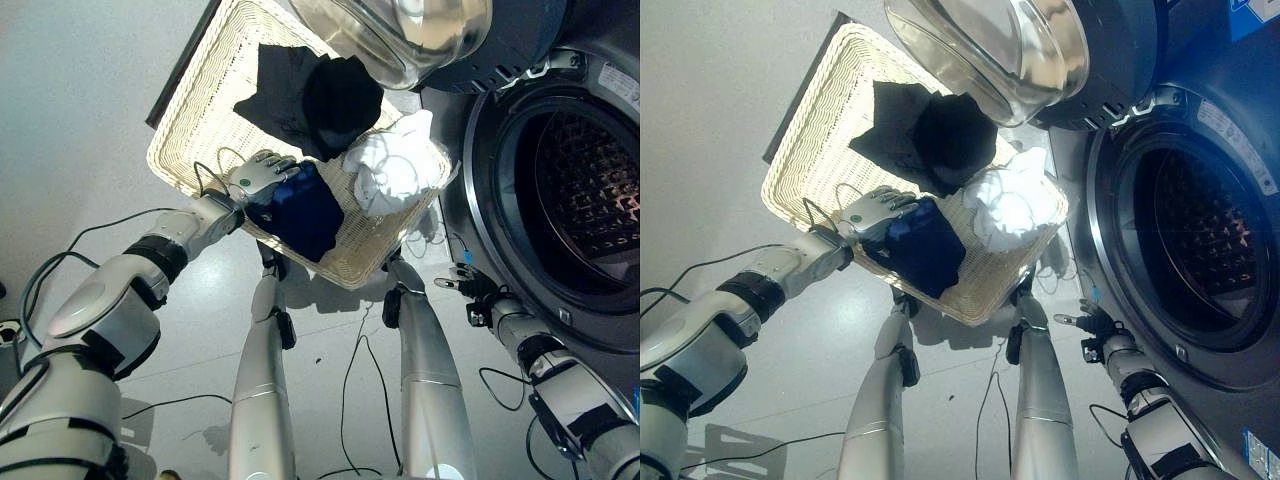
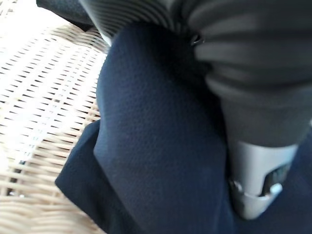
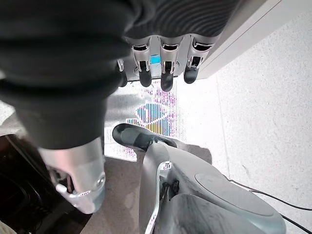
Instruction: Put the clothes into the washing machine.
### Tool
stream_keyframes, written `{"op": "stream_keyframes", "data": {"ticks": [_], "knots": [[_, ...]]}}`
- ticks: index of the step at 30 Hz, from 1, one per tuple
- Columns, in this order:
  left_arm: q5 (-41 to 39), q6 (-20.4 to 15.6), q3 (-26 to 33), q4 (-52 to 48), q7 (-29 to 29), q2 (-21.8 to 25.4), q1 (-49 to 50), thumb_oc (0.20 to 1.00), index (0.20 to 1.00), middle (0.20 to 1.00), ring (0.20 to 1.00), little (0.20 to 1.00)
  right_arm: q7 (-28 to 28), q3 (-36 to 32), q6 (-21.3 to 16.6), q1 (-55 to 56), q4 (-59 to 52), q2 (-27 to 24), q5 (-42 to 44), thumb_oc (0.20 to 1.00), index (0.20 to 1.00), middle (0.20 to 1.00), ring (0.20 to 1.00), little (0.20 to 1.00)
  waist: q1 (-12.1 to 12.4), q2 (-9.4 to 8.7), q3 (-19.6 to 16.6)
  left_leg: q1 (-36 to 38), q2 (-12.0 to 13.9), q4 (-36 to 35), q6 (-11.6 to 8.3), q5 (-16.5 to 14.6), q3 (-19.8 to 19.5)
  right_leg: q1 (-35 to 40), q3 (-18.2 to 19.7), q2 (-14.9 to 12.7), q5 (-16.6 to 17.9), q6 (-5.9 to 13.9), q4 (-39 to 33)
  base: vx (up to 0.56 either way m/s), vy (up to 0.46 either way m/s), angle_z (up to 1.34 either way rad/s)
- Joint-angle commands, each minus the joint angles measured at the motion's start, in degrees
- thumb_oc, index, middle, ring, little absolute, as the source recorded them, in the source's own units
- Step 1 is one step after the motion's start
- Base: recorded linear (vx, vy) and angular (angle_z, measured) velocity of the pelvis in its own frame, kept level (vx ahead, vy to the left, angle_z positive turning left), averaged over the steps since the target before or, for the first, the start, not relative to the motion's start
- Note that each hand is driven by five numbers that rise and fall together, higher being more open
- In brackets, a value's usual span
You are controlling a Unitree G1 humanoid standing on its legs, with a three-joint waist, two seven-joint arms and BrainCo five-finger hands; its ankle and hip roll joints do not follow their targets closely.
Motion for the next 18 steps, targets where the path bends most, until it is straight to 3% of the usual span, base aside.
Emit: {"op": "stream_keyframes", "data": {"ticks": [1,2,3,5,18], "knots": [[4.56,-2.22,-2.43,1.38,-0.54,-2.00,0.25,1.000,1.000,1.000,1.000,1.000,-0.81,1.49,-0.74,0.03,-0.75,-0.87,1.17,1.000,1.000,1.000,1.000,1.000,0.79,-2.31,-0.80,-3.86,-0.38,4.05,-1.04,-1.64,-2.82,0.31,2.58,1.76,8.52,6.56,-8.80,0.00,0.000,0.00],[5.24,-2.25,-2.45,1.65,-0.31,-2.16,0.30,1.000,1.000,1.000,1.000,1.000,-0.82,1.55,-0.74,-0.02,-0.75,-0.90,1.29,1.000,1.000,1.000,1.000,1.000,0.76,-2.35,-0.80,-3.97,-0.38,4.11,-1.04,-1.62,-2.80,0.21,2.58,1.77,8.58,6.55,-8.78,0.00,0.000,0.00],[5.79,-2.34,-2.41,1.97,-0.30,-2.32,0.40,0.909,0.909,0.909,0.909,0.909,-0.81,1.55,-0.72,-0.10,-0.71,-0.89,1.32,1.000,1.000,1.000,1.000,1.000,0.77,-2.38,-0.80,-3.93,-0.39,4.05,-1.06,-1.60,-2.79,0.24,2.57,1.77,8.59,6.57,-8.82,0.00,0.000,0.00],[6.26,-2.30,-2.50,2.94,0.05,-2.57,0.87,0.200,0.200,0.200,0.200,0.200,-0.95,1.72,-0.87,-0.13,-0.68,-0.83,1.58,1.000,1.000,1.000,1.000,1.000,0.79,-2.44,-0.80,-3.78,-0.36,3.78,-1.14,-1.51,-2.74,0.48,2.51,1.76,8.67,6.58,-9.14,0.00,0.000,0.00],[6.72,-2.82,-1.59,7.54,3.97,-5.05,3.74,0.200,0.200,0.200,0.200,0.200,-1.38,2.23,-0.65,-0.99,-0.46,-0.35,2.62,1.000,1.000,1.000,1.000,1.000,1.02,-2.81,-0.80,-3.38,-0.20,2.85,-1.27,-1.16,-2.62,1.00,2.14,1.79,8.96,6.69,-9.88,0.00,0.000,0.00]]}}
